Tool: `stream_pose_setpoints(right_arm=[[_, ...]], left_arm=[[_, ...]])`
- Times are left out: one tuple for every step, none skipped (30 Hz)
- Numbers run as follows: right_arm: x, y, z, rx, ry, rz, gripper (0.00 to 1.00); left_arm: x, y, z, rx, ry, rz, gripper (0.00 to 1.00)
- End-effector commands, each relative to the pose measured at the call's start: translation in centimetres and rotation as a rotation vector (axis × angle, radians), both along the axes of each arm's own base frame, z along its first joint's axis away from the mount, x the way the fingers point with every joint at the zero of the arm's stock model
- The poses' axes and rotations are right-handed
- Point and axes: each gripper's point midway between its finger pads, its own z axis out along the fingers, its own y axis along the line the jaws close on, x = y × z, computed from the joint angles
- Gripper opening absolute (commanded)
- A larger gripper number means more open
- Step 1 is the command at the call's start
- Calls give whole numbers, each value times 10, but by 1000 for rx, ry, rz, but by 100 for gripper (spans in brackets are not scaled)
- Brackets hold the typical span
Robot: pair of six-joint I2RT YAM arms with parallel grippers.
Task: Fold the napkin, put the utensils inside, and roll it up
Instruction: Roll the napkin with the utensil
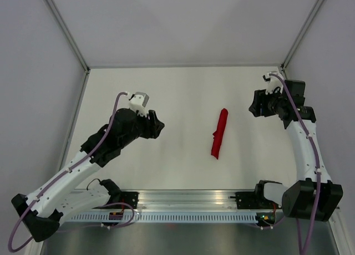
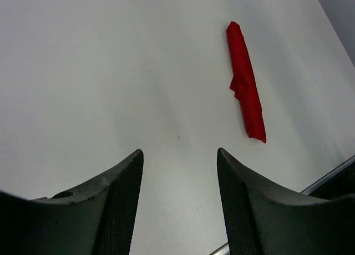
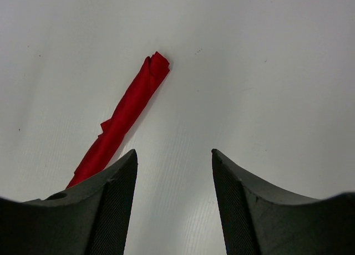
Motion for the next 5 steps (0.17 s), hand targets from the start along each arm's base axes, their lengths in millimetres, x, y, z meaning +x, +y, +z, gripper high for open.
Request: stream_pose_setpoints(right_arm=[[5, -4, 14, -10, -81, -25, 62], [4, -4, 13, -10, -83, -29, 62], [5, -4, 16, -10, -98, -32, 62], [4, -4, 20, -8, -114, -38, 64], [3, -7, 19, -11, -118, -54, 65]], left_arm=[[-1, 15, -3, 59, -39, 16, 61], [-2, 17, -2, 58, -42, 17, 61], [-3, 17, -1, 61, -49, 13, 61], [-4, 19, 1, 56, -56, 14, 61], [-4, 19, 2, 56, -60, 11, 62]])
